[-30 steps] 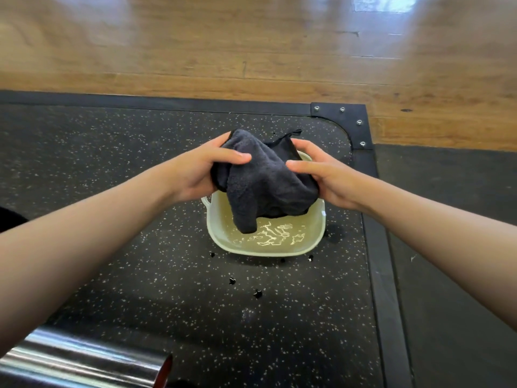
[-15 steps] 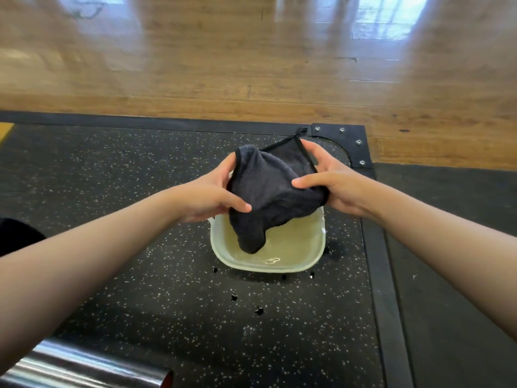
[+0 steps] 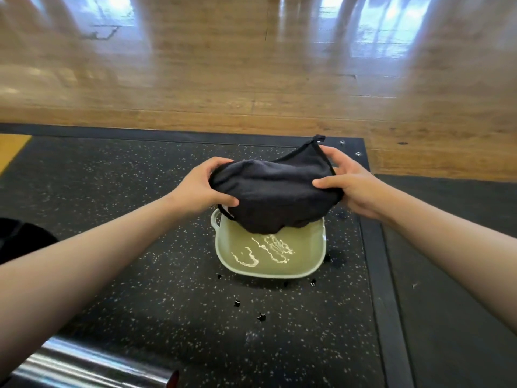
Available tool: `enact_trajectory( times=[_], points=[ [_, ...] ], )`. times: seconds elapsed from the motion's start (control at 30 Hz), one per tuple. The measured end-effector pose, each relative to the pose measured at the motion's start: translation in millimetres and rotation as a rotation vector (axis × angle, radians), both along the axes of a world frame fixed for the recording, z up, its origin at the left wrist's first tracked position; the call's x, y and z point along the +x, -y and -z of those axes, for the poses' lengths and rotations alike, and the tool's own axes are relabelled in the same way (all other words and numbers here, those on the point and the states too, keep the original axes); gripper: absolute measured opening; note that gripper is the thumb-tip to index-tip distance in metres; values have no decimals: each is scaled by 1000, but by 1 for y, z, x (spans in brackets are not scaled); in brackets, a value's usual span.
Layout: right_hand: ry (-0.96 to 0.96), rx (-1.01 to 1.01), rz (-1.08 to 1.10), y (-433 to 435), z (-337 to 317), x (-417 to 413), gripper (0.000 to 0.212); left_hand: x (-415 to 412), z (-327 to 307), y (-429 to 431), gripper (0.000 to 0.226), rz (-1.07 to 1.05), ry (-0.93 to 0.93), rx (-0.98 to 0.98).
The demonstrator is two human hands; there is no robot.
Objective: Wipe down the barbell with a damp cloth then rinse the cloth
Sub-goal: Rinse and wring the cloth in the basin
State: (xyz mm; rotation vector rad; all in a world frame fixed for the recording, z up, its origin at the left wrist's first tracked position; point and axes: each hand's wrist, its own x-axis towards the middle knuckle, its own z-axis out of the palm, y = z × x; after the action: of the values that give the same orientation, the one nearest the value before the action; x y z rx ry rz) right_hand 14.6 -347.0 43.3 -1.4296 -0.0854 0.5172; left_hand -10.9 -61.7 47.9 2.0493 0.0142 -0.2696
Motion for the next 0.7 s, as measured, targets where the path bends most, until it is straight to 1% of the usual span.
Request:
enact_trajectory(
  times=[0.07, 0.13, 0.23, 0.27, 0.3, 0.4, 0.47, 0.5, 0.6, 0.7],
  points=[
    [6, -16, -18, 4, -1, 0, 64, -1, 0, -3, 58, -26, -2, 81],
    [18, -21, -26, 5, -1, -2, 63, -2, 0, -2, 40, -49, 22, 46],
    [36, -54, -21, 3, 0, -5, 61, -3, 1, 0, 21, -19, 117, 15],
    [50, -85, -28, 3, 0, -6, 64, -3, 3, 0, 19, -15, 132, 5],
    [60, -114, -37, 2, 1, -7, 64, -4, 4, 1, 24, -24, 140, -9],
    [72, -143, -60, 1, 2, -8, 64, -6, 7, 0, 60, -44, 180, -36],
    [92, -154, -62, 1, 3, -8, 62, -7, 7, 0, 68, -43, 202, -41],
    [99, -164, -54, 1, 4, -8, 59, -7, 6, 1, 68, -44, 213, -52],
    [105, -188, -12, 6, 9, -3, 54, -7, 4, 1, 55, -82, 195, -86],
    [78, -182, 23, 11, 11, -2, 46, -7, 3, -4, 37, -118, 162, -81]
  ],
)
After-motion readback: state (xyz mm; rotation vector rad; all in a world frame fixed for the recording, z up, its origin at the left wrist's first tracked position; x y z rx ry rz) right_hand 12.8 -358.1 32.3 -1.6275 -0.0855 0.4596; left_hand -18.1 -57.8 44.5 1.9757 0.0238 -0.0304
